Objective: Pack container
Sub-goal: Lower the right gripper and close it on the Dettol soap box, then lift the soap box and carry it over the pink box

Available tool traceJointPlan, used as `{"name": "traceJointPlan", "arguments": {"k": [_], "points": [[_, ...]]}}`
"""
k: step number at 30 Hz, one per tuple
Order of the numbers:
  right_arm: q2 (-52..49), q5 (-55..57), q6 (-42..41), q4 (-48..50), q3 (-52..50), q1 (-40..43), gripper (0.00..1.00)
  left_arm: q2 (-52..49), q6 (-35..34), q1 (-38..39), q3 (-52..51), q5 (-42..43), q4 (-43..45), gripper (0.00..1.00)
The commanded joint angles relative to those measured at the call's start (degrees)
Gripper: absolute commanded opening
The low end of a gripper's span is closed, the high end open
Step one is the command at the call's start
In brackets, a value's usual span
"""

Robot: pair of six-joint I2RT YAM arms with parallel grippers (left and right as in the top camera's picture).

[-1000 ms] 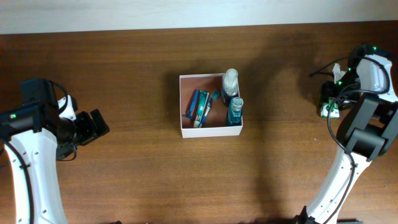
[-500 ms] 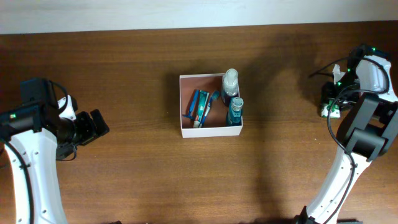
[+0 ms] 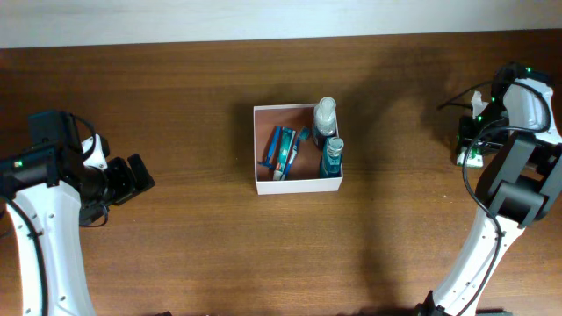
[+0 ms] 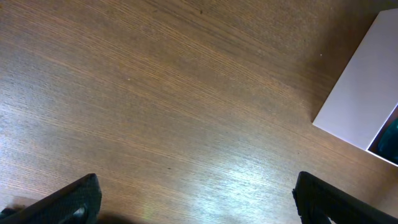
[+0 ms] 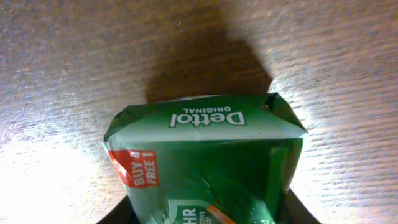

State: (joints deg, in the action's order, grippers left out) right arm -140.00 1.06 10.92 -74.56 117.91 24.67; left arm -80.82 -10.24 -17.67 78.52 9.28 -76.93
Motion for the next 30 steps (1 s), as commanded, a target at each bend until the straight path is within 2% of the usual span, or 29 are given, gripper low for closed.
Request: {"name": "traceJointPlan", "arguments": {"k": [1, 6, 16, 19, 25, 30], "points": [[-1.14, -1.05, -2.67, -1.70, 1.97, 0.07, 0.32, 0.70, 0.52, -0.28, 0.09, 0.55, -0.02, 1.00], [-1.03, -7.69, -3.30, -7.23, 10.36, 0.04, 0.32, 0.70, 0.52, -0.28, 0.09, 0.55, -0.02, 0.99], [-0.85, -31.06, -3.52, -22.80, 34.25, -0.39, 0.33, 0.70, 0.50, -0.28, 0.09, 0.57, -0.02, 0.99], [3.02, -34.86, -4.37, -22.77, 34.84, -2.40, 0.33, 0.70, 0.52, -0.28, 0.09, 0.55, -0.02, 0.99], [10.84, -34.93, -4.48, -22.77, 34.84, -9.14, 0.33, 0.70, 0.52, -0.28, 0.09, 0.55, -0.02, 0.99], [18.69, -29.53, -8.92, -22.77, 34.84, -17.81, 0.33, 0.70, 0.52, -0.28, 0.09, 0.55, -0.02, 0.99]]}}
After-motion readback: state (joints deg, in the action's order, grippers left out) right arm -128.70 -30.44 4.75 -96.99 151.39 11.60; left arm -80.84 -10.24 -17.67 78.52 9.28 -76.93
